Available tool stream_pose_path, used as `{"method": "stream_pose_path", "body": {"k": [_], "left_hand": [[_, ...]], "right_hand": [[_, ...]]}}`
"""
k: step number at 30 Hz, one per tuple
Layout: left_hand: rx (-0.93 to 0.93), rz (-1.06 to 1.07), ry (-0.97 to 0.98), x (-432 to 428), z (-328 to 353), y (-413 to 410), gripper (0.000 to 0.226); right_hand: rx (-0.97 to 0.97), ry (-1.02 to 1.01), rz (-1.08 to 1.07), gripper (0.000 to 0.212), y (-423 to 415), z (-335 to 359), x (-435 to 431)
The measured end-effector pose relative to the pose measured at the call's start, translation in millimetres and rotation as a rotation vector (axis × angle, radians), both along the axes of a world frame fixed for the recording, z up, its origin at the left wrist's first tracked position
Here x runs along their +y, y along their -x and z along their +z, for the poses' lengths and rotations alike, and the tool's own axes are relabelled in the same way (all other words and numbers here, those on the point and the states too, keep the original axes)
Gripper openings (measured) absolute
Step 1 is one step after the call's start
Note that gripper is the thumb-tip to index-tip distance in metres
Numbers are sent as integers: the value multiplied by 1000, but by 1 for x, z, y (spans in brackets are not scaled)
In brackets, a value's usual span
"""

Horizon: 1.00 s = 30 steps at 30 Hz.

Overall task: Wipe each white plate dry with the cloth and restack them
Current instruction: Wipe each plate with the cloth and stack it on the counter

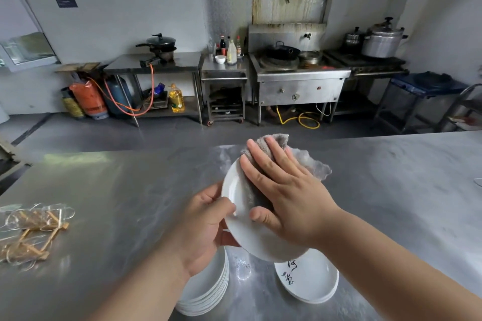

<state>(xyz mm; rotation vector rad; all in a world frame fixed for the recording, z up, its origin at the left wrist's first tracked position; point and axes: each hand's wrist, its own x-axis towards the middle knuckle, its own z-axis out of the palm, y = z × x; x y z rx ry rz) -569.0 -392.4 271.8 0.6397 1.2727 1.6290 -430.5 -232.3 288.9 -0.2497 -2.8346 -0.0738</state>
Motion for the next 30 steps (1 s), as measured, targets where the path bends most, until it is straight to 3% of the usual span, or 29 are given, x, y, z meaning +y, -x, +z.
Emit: {"method": "stream_pose_path", "body": {"k": [3, 10, 18, 25, 28, 30], "left_hand": [[-61, 45, -67, 1, 8, 7, 49], [-158, 187, -167, -1, 5, 15, 47], [-140, 108, -150, -1, 13, 12, 53], [-306, 267, -246, 9, 3, 1, 56], [-305, 201, -263, 7, -2, -6, 53], [-280, 83, -254, 5, -2, -10, 67]], "right_hand": [[24, -4, -89, 87, -2, 15, 15], [108, 362, -155, 96, -26, -33, -16], [91, 129, -188, 99, -16, 4, 13], [140, 232, -160, 99, -26, -46, -47], [236, 278, -164, 95, -20, -35, -30], [353, 388, -140, 91, -16, -23, -16]]}}
